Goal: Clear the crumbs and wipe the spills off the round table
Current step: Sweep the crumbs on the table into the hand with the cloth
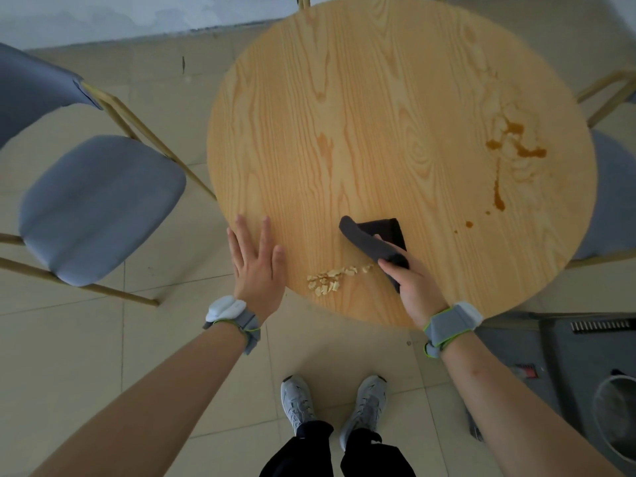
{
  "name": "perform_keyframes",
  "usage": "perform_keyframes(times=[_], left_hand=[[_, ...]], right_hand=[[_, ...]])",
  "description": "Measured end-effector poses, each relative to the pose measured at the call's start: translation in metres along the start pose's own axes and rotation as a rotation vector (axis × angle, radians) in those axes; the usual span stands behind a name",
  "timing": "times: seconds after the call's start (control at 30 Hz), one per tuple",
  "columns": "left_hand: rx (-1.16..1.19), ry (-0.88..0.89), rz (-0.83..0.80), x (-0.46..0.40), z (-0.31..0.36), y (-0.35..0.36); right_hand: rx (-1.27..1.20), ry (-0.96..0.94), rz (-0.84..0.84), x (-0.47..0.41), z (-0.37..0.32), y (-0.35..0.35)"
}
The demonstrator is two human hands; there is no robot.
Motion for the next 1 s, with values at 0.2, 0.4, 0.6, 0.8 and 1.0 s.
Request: perform_keyframes(times=[0.2, 0.4, 0.6, 0.8, 1.0], left_hand=[[0.012, -0.025, 0.016, 0.001, 0.002, -0.001], [-0.054, -0.012, 0.045, 0.003, 0.009, -0.008], [-0.101, 0.064, 0.098, -0.014, 0.039, -0.018], [-0.056, 0.235, 0.091, -0.026, 0.104, -0.012], [0.129, 0.351, -0.058, 0.001, 0.177, 0.021]], right_hand=[[-0.066, 0.021, 0.007, 0.015, 0.009, 0.03], [-0.259, 0.102, 0.185, 0.018, 0.011, 0.02], [-0.695, 0.246, 0.258, 0.018, 0.005, -0.003], [-0.859, 0.224, 0.308, 0.024, -0.014, -0.031], [-0.971, 0.192, 0.384, 0.04, -0.014, -0.085]])
Point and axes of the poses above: each hand's wrist, its own x-axis away from the middle knuckle, its own y-axis out of the palm, z = x × y, the point moved 8 cm from there along -x, towards the middle knuckle, and after that the axes turned 15 degrees about z, right-handed, at the moved point
